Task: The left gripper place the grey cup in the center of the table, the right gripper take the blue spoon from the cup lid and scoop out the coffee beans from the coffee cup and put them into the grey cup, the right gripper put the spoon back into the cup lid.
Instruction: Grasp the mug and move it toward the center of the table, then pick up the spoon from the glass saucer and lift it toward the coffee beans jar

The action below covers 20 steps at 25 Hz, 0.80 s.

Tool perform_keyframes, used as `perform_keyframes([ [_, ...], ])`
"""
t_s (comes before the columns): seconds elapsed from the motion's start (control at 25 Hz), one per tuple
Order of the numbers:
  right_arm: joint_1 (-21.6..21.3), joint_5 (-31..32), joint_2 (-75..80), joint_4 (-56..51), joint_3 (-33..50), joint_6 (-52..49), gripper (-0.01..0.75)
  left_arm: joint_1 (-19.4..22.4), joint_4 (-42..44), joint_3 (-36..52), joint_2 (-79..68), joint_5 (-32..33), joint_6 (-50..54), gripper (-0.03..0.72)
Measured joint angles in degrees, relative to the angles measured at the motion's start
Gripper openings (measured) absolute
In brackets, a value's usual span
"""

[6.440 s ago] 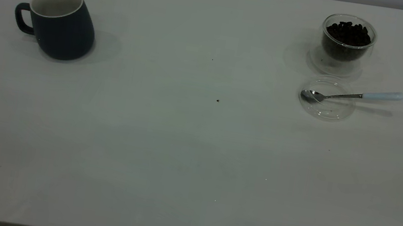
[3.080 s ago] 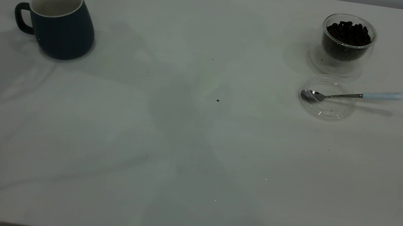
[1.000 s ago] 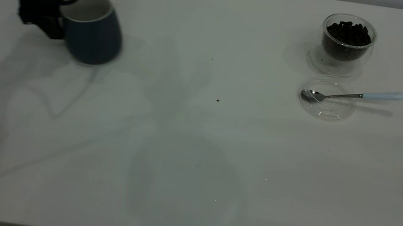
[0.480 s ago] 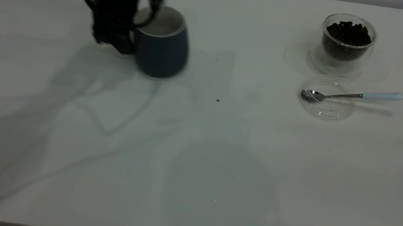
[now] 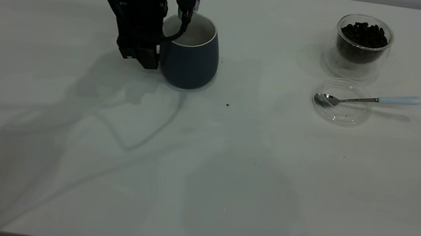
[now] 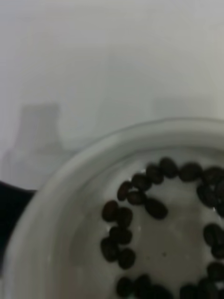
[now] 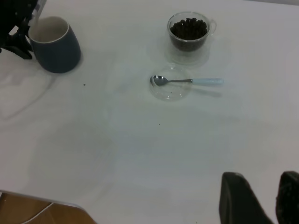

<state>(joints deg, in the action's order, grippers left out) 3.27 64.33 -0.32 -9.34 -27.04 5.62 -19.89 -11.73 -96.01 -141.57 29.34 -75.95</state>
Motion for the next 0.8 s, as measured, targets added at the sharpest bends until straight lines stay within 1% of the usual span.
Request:
perform_keyframes([
  [0.2,0.0,0.0,-0.06,0.0,0.0,0.0,0.24,0.0,1.39,0.0,5.02,3.54,3.85,0.555],
  [0.28,0.0,0.0,-0.06,0.0,0.0,0.0,0.24,0.0,3.47,0.0,7.78,5.79,6.3,0.555],
  [0.4,0.0,0.0,-0.06,0.0,0.0,0.0,0.24,0.0,7.57,0.0,12.74,11.2,11.74,0.555],
  [0.48,0.0,0.0,-0.06,0.0,0.0,0.0,0.24,0.0,10.46,0.0,17.18,15.52,16.99,0.555],
  [0.68,0.0,0.0,-0.06,0.0,0.0,0.0,0.24,0.0,18.0,0.0,33.1,27.47,35.3,0.555],
  [0.8,0.0,0.0,-0.06,0.0,0.0,0.0,0.24,0.0,19.45,0.0,43.15,34.39,45.26,0.555],
])
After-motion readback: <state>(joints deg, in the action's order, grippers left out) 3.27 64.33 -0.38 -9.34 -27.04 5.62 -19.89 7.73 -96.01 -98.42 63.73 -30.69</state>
